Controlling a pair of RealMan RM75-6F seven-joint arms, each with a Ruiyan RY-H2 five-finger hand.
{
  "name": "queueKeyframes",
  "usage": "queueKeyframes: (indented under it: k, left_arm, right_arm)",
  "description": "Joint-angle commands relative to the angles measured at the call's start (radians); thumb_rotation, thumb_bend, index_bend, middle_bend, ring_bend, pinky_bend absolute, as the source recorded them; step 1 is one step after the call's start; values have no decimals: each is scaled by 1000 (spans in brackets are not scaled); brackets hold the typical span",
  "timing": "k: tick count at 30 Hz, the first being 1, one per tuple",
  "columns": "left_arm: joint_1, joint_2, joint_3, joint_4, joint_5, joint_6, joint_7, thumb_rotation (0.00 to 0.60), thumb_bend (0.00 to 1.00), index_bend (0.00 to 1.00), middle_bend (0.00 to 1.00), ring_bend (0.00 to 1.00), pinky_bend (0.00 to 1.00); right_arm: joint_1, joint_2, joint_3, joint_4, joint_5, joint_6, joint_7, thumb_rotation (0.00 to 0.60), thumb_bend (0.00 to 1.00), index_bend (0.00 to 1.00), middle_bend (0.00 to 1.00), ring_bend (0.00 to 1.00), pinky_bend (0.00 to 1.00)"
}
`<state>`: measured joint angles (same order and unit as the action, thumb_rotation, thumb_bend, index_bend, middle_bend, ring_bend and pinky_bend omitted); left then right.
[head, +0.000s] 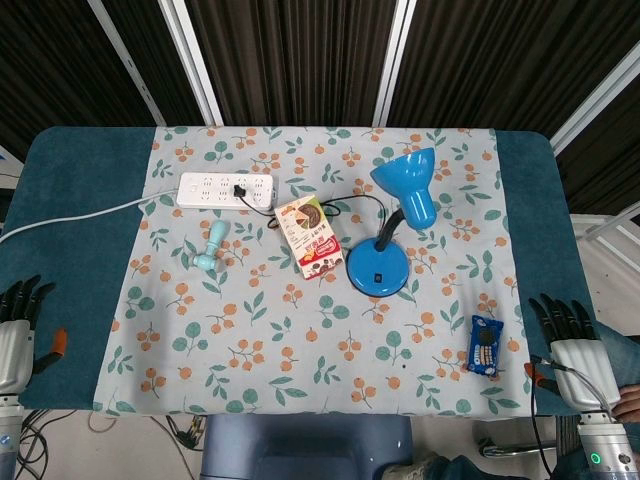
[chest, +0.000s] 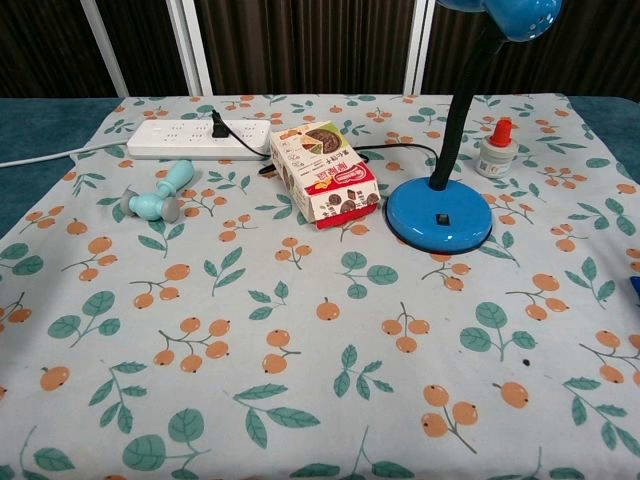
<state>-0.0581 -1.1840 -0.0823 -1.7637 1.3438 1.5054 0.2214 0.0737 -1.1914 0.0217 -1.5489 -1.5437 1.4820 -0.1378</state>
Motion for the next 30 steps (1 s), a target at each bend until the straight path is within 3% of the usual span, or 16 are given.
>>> queueKeyframes:
  k: [1, 4, 7, 13, 19, 24, 30]
  left_arm:
    - [2, -1, 1, -1, -6, -1, 0, 600, 441, 157, 45, 34, 88]
    - [3, -6, 0, 2, -7, 2, 0, 600, 441, 157, 45, 34, 88]
    - [1, -6, -1, 1, -8, -1, 0, 600, 441, 157, 45, 34, 88]
    - [2, -5, 1, 5, -6, -2, -8, 600, 441, 157, 45, 34, 88]
    - [2, -3, 0, 4, -7, -4, -10, 600, 441, 157, 45, 34, 88]
    - [2, -8, 1, 13, -10, -7, -16, 600, 441, 157, 45, 34, 88]
    - [3, -14, 0, 27, -6, -4, -29, 600, 441, 157, 45, 34, 88]
  right_arm:
    - [1, 2, -4, -4, 1, -8, 6, 600, 238, 22, 83, 186, 47]
    - [14, 14, -24, -30, -11, -50, 52, 600, 240, 22, 127, 269, 141]
    - [51, 26, -27, -39, -19, -115, 84, 600, 324, 22, 216, 405, 237]
    - [194, 29, -1, -49, 17, -352, 118, 600, 360, 22, 396, 582, 377]
    - [318, -10, 30, -43, 85, -554, 103, 600, 362, 22, 517, 686, 486]
    - [386, -85, 59, -13, 130, -633, 80, 600, 365, 22, 597, 772, 556]
    - [461, -155, 95, 26, 234, -733, 36, 600, 365, 5, 613, 790, 628]
